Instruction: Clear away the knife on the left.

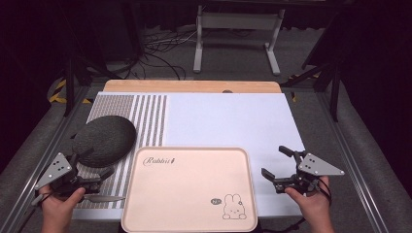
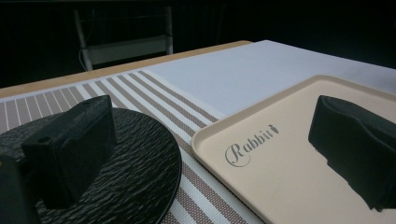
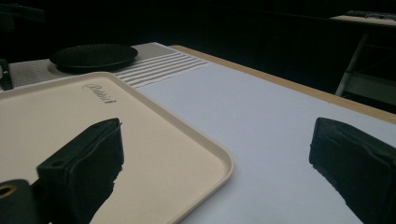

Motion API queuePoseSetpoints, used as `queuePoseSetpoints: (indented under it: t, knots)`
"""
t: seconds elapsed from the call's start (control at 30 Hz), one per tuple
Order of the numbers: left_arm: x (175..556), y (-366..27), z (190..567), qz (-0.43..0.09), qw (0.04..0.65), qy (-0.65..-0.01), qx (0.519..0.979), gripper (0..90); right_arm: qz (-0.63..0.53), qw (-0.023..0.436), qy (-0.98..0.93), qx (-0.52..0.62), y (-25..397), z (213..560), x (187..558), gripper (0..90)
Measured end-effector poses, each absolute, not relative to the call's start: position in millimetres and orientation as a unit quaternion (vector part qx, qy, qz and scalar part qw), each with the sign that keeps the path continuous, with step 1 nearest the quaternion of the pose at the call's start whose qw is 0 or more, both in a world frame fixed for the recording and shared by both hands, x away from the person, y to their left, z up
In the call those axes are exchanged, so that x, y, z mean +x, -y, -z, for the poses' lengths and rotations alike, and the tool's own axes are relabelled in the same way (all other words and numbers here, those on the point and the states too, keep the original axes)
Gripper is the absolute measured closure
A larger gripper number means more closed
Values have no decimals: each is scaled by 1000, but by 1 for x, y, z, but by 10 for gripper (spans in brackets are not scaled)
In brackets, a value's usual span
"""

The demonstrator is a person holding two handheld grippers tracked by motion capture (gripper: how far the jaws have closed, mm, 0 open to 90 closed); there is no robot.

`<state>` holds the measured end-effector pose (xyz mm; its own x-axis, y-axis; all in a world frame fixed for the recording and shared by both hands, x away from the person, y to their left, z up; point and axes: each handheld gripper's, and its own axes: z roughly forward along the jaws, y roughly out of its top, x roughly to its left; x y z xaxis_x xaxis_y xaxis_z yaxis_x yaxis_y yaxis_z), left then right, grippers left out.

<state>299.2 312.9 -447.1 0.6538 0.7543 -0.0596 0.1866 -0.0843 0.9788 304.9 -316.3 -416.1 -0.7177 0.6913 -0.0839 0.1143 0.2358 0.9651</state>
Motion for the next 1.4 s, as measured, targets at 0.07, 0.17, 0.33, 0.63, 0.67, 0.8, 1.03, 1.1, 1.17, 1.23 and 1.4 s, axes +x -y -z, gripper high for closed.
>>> queuePoseSetpoints:
  t: [0.07, 0.17, 0.33, 0.63, 0.67, 0.8, 1.03, 1.1, 1.17, 1.23, 1.4]
  knots:
    - [300, -314, 446, -232, 595, -341, 690, 13, -553, 256, -744, 274, 316, 419, 305, 41]
    - [300, -313, 446, -228, 595, -337, 694, 9, -552, 252, -746, 275, 314, 420, 305, 41]
    - [301, -311, 447, -227, 590, -333, 700, 8, -551, 251, -746, 277, 314, 420, 306, 41]
    - [302, -309, 446, -219, 588, -328, 706, 8, -554, 248, -742, 283, 316, 423, 307, 38]
    - [302, -308, 446, -218, 585, -327, 709, 9, -554, 248, -743, 282, 316, 423, 307, 38]
    - [303, -306, 447, -217, 585, -324, 711, 8, -554, 247, -743, 283, 316, 423, 308, 37]
    - [304, -305, 444, -207, 577, -326, 719, 10, -555, 246, -743, 282, 315, 423, 309, 37]
    - [306, -304, 440, -190, 573, -322, 730, 16, -554, 246, -744, 283, 316, 422, 308, 37]
    - [307, -304, 438, -185, 559, -316, 744, 23, -556, 247, -741, 283, 317, 421, 308, 38]
    - [310, -304, 436, -175, 548, -313, 756, 25, -554, 247, -743, 283, 317, 421, 309, 38]
    - [317, -305, 429, -167, 507, -296, 792, 30, -550, 245, -747, 283, 315, 422, 309, 38]
